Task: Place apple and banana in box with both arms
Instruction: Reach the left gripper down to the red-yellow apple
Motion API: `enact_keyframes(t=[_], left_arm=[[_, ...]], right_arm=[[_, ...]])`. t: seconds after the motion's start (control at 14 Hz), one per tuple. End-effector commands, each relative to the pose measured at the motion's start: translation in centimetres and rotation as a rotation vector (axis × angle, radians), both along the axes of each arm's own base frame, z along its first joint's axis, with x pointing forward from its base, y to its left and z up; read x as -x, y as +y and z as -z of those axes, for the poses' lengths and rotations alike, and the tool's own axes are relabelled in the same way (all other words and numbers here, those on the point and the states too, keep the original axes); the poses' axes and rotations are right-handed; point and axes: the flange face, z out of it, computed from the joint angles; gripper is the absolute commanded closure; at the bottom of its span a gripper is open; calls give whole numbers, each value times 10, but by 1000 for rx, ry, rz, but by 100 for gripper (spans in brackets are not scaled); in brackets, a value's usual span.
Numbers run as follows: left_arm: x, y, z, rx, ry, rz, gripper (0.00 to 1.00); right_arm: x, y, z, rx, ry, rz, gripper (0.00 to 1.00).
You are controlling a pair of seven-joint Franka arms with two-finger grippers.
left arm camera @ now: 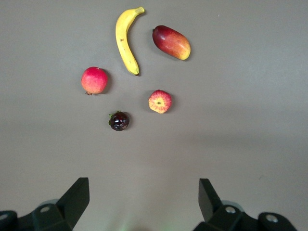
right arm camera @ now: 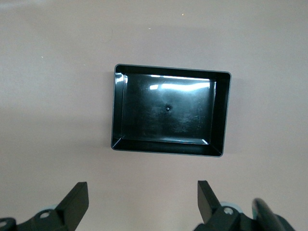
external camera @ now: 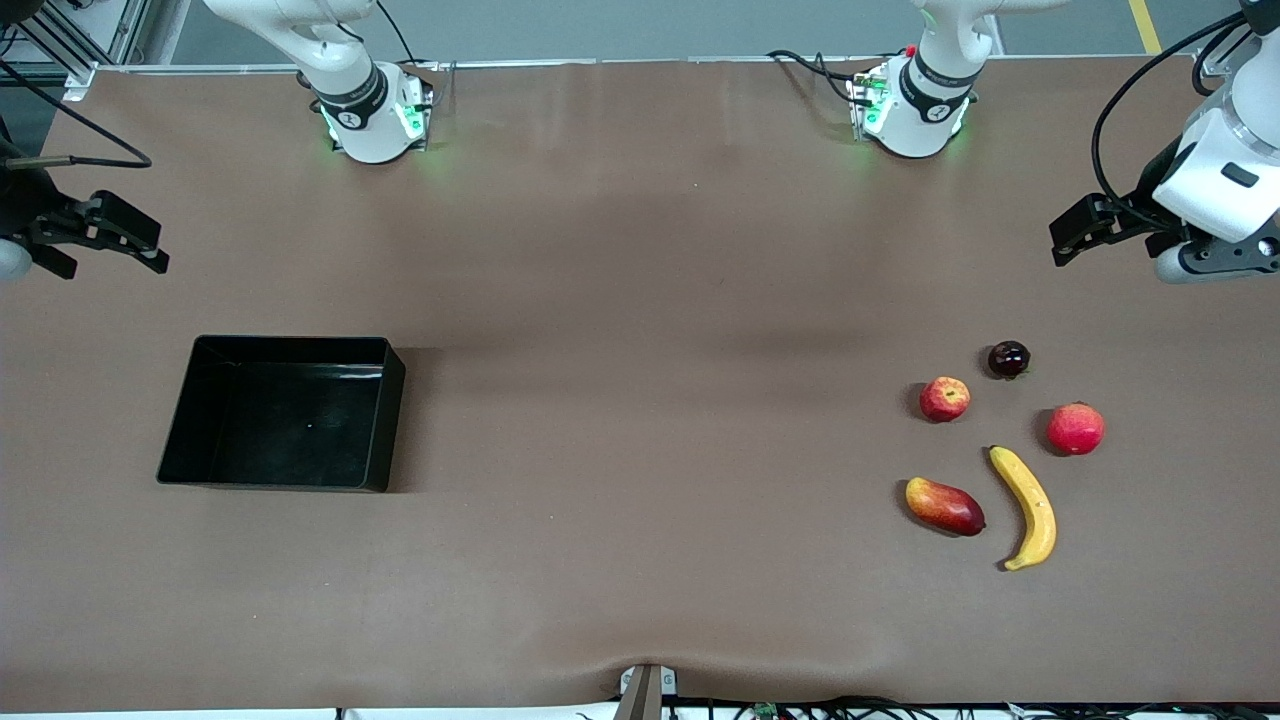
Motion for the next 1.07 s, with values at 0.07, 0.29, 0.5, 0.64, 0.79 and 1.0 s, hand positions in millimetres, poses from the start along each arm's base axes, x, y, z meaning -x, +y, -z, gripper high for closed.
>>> enact_keyframes(t=[0.07, 0.29, 0.5, 0.64, 0.79, 1.0], left_arm=[[-2, 2, -3, 14, 3, 10, 0], [-12, 2, 12, 10, 30, 10, 0], [-30, 3, 50, 13, 87, 6, 0], [-39, 2, 94, 5, 107, 8, 0], [-42, 0, 138, 10, 76, 11, 0], [-38, -1, 197, 20, 18, 22, 0]], right_arm=[[1, -4, -2, -17, -8, -2, 0], [0, -5, -1, -15, -6, -1, 0], [-16, -8, 14, -11, 17, 1, 0], [-36, -13, 48, -15, 69, 9, 0], [-44, -26, 54, -20, 61, 31, 0], [-54, -44, 74, -11, 76, 57, 0]])
